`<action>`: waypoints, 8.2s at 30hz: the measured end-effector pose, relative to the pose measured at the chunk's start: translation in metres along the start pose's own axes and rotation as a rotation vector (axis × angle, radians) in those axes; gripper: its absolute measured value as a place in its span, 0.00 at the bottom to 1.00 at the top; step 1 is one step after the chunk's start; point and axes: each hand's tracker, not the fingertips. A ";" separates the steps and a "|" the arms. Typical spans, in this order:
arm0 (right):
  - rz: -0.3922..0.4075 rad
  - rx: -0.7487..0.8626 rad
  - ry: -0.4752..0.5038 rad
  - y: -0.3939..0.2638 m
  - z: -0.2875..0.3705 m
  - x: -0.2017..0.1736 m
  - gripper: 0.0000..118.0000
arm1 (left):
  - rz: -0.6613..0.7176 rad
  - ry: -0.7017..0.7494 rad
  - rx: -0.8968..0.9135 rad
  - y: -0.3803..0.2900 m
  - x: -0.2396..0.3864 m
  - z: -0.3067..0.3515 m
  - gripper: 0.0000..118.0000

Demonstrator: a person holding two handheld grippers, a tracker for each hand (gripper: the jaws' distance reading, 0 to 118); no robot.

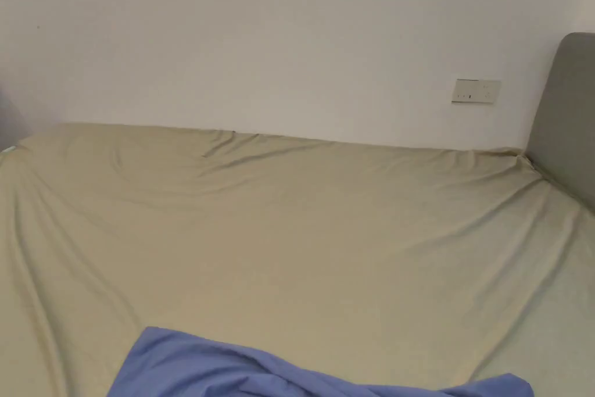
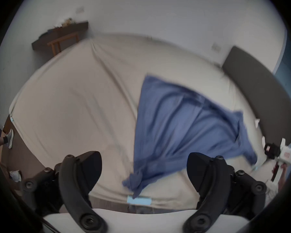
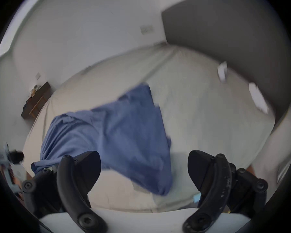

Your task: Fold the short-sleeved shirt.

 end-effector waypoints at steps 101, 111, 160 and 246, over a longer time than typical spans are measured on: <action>0.133 0.501 -0.139 0.501 -0.029 -0.121 0.10 | -0.148 0.240 0.606 0.456 0.141 -0.018 0.05; 0.103 0.570 -0.159 0.552 -0.086 -0.155 0.10 | -0.059 0.256 0.655 0.497 0.142 -0.077 0.05; -0.045 -0.174 -0.022 0.032 -0.026 0.027 0.10 | -0.048 -0.052 -0.127 0.004 0.000 -0.007 0.05; -0.161 -0.171 -0.074 -0.081 -0.017 0.031 0.05 | 0.302 0.072 -0.218 -0.084 -0.005 -0.067 0.11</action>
